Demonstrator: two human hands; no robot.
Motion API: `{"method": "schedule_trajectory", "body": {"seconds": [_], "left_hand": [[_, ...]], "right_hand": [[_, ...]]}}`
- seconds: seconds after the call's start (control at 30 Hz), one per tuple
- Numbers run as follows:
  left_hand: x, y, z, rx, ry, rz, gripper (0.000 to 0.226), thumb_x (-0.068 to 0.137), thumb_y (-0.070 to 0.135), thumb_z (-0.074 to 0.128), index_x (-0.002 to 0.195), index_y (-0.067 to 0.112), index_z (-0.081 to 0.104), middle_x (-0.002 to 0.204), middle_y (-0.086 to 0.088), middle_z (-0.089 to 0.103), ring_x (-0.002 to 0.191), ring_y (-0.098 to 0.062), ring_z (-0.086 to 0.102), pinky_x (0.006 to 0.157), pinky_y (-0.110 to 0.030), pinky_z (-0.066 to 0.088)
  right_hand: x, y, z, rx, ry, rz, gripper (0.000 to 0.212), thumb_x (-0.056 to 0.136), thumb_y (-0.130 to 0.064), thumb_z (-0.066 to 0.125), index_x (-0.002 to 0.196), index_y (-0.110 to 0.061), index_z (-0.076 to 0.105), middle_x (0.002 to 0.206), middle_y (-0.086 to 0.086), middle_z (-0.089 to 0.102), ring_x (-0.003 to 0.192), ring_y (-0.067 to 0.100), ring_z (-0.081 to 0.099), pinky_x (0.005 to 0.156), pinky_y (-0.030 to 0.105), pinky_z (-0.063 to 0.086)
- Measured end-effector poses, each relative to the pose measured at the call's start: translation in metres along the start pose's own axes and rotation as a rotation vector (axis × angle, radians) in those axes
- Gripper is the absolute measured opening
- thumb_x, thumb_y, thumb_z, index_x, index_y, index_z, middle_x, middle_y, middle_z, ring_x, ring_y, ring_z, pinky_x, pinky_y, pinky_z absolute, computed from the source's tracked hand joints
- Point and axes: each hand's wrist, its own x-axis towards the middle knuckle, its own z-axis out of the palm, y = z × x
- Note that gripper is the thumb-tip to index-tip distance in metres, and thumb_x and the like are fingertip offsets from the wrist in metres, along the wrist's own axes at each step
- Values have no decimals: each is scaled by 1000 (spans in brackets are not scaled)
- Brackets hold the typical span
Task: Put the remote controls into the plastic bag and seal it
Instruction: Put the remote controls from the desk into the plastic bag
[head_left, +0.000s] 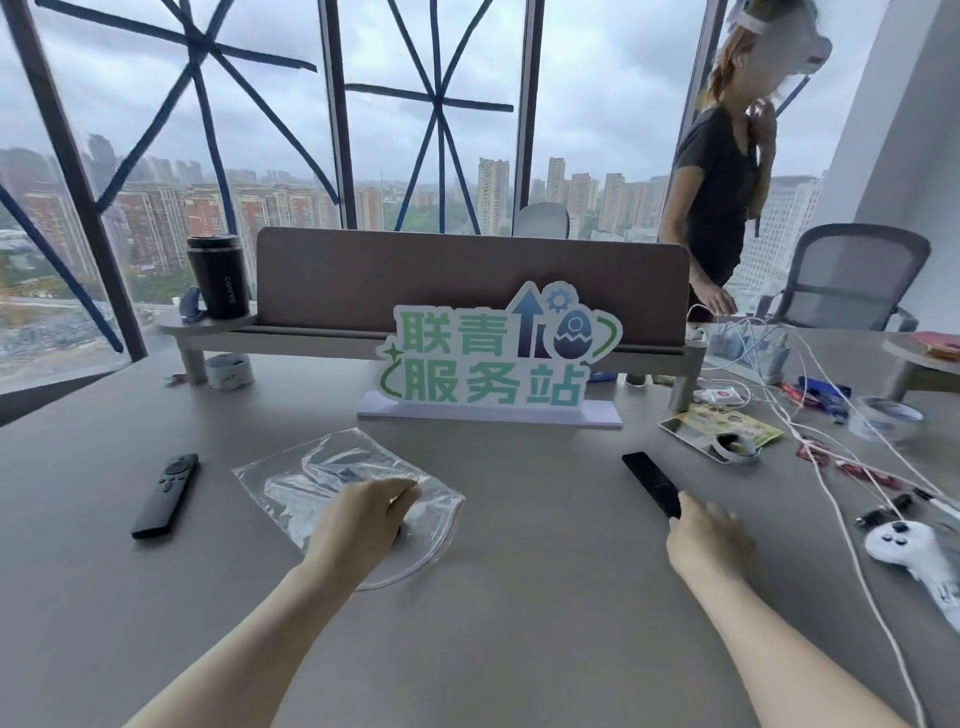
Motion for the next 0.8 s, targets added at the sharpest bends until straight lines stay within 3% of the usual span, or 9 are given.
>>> {"method": "schedule_trajectory", "body": {"seconds": [0.1, 0.17, 0.23, 0.3, 0.4, 0.47, 0.63, 0.7, 0.8], "left_hand": [[-1, 1, -1, -26, 24, 1, 21, 89, 35, 57, 97, 26, 74, 97, -5, 77, 96, -30, 67, 76, -37, 53], [-1, 3, -1, -43, 29, -4, 20, 89, 34, 58, 96, 24, 74, 97, -5, 77, 96, -30, 67, 77, -37, 53], [-2, 3, -3, -62, 20, -26, 21, 89, 33, 57, 98, 24, 74, 98, -5, 77, 96, -29, 67, 78, -36, 52], [0, 0, -6, -89, 11, -53, 22, 90, 32, 56, 94, 22, 74, 94, -6, 77, 92, -30, 66, 74, -34, 49], [1, 4, -10, -122, 3, -68, 24, 90, 32, 55, 77, 20, 71, 78, -6, 73, 79, -29, 63, 63, -30, 39], [0, 10, -14, -123, -26, -72, 28, 90, 32, 54, 69, 21, 67, 66, -1, 67, 68, -24, 58, 58, -29, 36], [-5, -1, -32, -143, 24, -87, 49, 90, 30, 52, 47, 22, 32, 45, 2, 36, 50, -16, 35, 52, -34, 28], [-3, -2, -35, -180, 36, -110, 48, 90, 28, 53, 45, 22, 36, 45, 3, 38, 48, -10, 35, 51, -31, 30], [0, -11, -48, -220, 69, -177, 36, 89, 31, 52, 60, 12, 61, 53, 0, 54, 54, -16, 46, 52, -23, 35]], "right_hand": [[-5, -2, 5, 158, 39, -22, 30, 90, -24, 58, 118, -14, 54, 110, 15, 62, 101, 37, 59, 80, 42, 50], [-13, -10, -3, 442, -106, 6, 17, 87, -24, 56, 97, -10, 58, 87, 12, 65, 73, 33, 61, 65, 37, 48], [-28, -20, -17, 856, -277, 51, 18, 84, -23, 54, 79, -6, 57, 61, 7, 58, 43, 23, 47, 48, 27, 36], [-55, -29, -40, 1185, -546, 55, 17, 89, -15, 52, 75, -6, 55, 59, 9, 51, 34, 15, 30, 38, 17, 21], [-98, -50, -68, 1137, -943, -144, 15, 92, -12, 51, 78, -9, 56, 63, 9, 52, 36, 10, 22, 34, 16, 14], [-115, -76, -64, 1056, -1035, -228, 15, 93, -12, 52, 81, -9, 60, 62, 7, 53, 37, 9, 22, 35, 18, 15], [-149, -170, -34, 1172, -1008, -233, 17, 98, -13, 52, 112, -12, 62, 77, 8, 62, 43, 12, 49, 42, 22, 38], [-152, -175, -29, 1221, -901, -218, 19, 98, -4, 48, 113, -10, 59, 90, 11, 66, 52, 16, 61, 49, 26, 48], [-148, -164, -27, 1202, -634, -200, 35, 86, 12, 37, 89, 2, 70, 81, 13, 70, 55, 21, 62, 49, 28, 50]]}}
